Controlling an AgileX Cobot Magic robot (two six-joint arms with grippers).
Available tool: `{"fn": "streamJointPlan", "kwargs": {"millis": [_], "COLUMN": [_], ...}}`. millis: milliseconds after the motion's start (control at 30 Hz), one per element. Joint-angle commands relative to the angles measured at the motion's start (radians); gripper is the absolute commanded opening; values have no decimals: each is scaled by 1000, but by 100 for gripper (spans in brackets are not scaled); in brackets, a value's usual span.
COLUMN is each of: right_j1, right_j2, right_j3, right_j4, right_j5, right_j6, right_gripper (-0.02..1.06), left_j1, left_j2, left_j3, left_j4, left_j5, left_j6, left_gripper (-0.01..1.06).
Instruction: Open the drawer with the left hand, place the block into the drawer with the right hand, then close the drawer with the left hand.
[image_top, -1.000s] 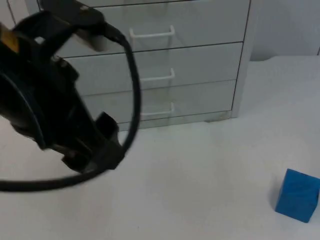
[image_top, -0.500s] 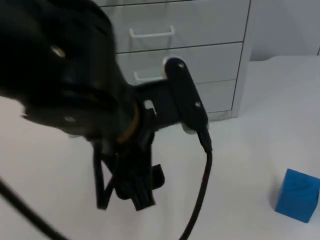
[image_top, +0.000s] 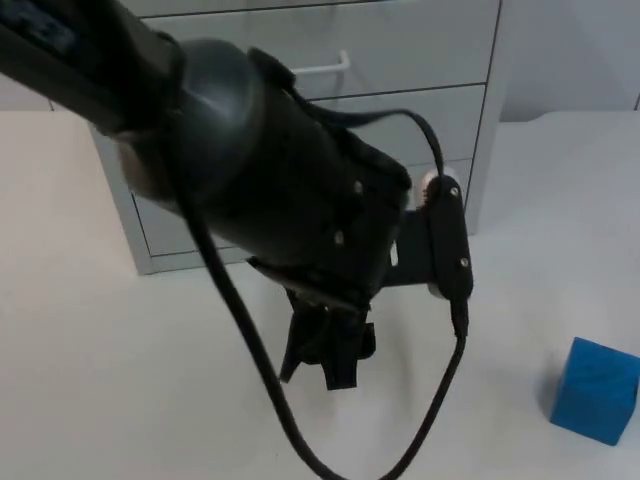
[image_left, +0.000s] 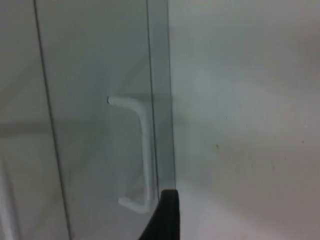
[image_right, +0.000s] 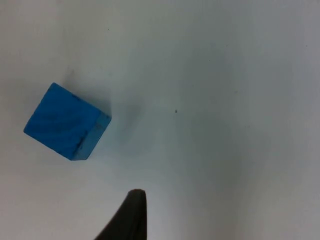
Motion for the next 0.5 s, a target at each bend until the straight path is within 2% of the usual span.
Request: {"fn": "streamJointPlan", "kwargs": {"millis": [0,100,167,267,467], "right_j1": [-6,-6,-6,-6,-6], "right_j2": [-1,-1,-1,-1,-1], "right_j3": [-5,-5,-5,-5,-5], "right_j4": [-2,-2,-2,-2,-2], "right_j5": [-10,-6,-6,-4,-8], "right_j6": [5,5,5,5,14], "right_gripper": [105,105,105,105,105], "left_j1": [-6,-4,7,20,47], "left_j2": [30,57,78,91,96], "left_j3": [-27,-42,-51,-53,-57], "left_j4": [56,112,163,238,346], "left_j5": [7,17,31,3,1], "left_j6": [-20,-41,-105,-177,-269], "left_gripper": [80,80,80,80,80]}}
